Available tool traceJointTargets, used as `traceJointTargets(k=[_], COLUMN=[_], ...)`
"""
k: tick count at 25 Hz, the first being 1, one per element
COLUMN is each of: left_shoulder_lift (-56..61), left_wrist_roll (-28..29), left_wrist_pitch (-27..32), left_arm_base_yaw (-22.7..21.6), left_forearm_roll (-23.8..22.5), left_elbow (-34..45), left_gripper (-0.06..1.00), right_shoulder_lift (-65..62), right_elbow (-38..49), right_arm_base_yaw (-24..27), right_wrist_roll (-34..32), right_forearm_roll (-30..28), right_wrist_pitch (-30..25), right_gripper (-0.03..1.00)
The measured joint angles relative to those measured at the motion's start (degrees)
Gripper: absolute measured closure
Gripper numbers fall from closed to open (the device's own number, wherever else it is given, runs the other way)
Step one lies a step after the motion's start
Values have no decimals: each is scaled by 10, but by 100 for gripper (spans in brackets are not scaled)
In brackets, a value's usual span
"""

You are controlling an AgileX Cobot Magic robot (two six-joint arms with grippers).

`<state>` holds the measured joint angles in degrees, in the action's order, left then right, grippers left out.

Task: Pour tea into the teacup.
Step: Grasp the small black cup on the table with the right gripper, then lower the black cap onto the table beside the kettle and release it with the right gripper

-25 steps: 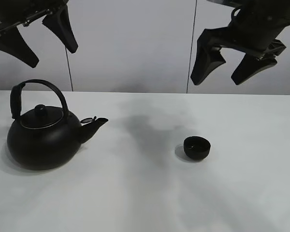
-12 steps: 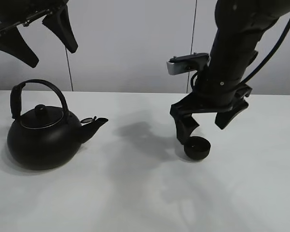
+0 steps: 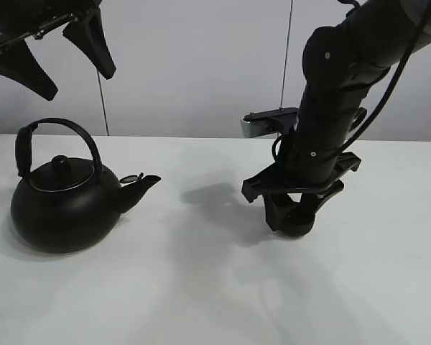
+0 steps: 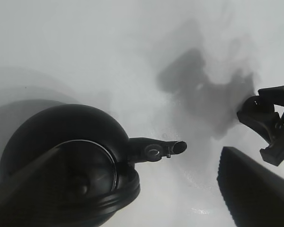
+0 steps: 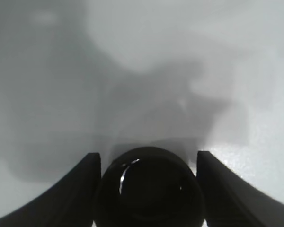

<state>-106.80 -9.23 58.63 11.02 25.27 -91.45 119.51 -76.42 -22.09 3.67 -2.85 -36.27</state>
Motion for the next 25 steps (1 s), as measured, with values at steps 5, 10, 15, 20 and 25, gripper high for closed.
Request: traceJointTargets(k=[5,10,15,20,25], left_shoulder_lift=[0,0,0,0,0], left_wrist_roll=[0,0,0,0,0], left_wrist_pitch=[-1,-1,-2,-2,-2], left_arm_base_yaw=[0,0,0,0,0], left_forearm_roll=[0,0,0,0,0], left_elbow=[0,0,0,0,0], left_gripper=[32,32,32,32,32], right_shoulder_lift=[0,-5,20,69,87], right_elbow=[-4,-46,-108,-158,-162], right_arm_base_yaw=[-2,-42,-91,-108,-108], right_wrist_roll=[-6,-4,-2,0,0], right_forearm_roll=[28,41,45,45,42], right_wrist_pitch=[2,-18,-32,-52,-56], right_gripper=[57,57,57,57,57])
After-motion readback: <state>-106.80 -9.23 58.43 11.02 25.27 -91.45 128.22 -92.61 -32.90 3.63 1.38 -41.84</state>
